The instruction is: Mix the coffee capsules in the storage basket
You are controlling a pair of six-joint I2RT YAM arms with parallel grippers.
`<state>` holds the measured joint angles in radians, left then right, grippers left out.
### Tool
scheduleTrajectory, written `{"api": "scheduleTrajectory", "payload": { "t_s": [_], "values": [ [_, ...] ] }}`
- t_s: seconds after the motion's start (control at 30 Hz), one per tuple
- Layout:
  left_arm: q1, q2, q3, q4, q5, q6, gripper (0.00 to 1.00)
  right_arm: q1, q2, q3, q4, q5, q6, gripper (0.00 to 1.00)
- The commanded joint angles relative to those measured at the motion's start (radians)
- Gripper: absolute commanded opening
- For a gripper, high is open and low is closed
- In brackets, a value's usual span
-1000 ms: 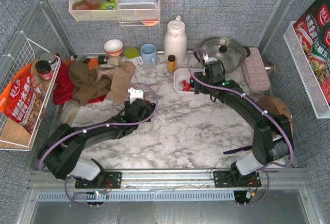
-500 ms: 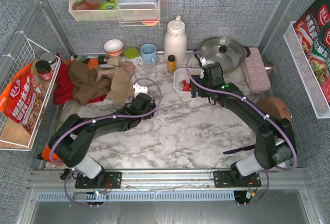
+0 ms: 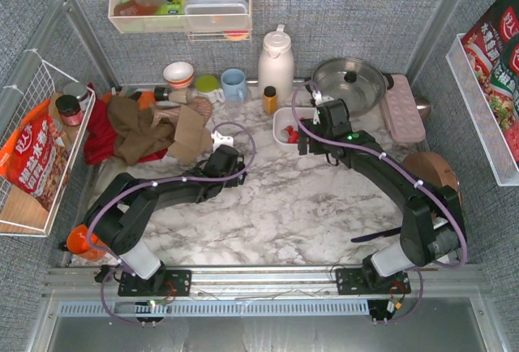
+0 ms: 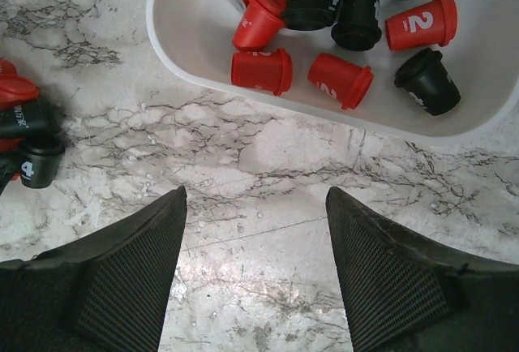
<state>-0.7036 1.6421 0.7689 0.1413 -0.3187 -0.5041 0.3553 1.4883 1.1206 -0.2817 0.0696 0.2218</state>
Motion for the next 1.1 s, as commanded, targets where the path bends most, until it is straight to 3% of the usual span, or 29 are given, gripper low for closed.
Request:
{"api": "scheduleTrajectory", "payload": {
  "t_s": [0.0,0.3,0.4,0.73,1.07],
  "values": [
    [0.005,0.024,0.007,-0.022,0.030,0.007,0.46,0.008,0.000,0.004,-0.009,-0.013,0.005,0.74],
    [0.011,0.045,0.016,-0.017,0.055,0.022,0.47,0.032,-0.035,0.004,-0.032,-0.020,0.002,0.74],
    [0.010,0.039,0.021,-0.026,0.060,0.028,0.41,0.040,-0.050,0.003,-0.036,-0.024,0.002,0.74],
    [0.012,-0.088,0.030,-0.053,0.073,0.049,0.38,0.076,-0.091,0.012,-0.062,-0.051,0.002,0.74],
    [-0.002,-0.303,-0.105,0.176,0.237,0.234,0.38,0.154,-0.126,0.055,-0.059,-0.173,0.073,0.74]
  ]
}}
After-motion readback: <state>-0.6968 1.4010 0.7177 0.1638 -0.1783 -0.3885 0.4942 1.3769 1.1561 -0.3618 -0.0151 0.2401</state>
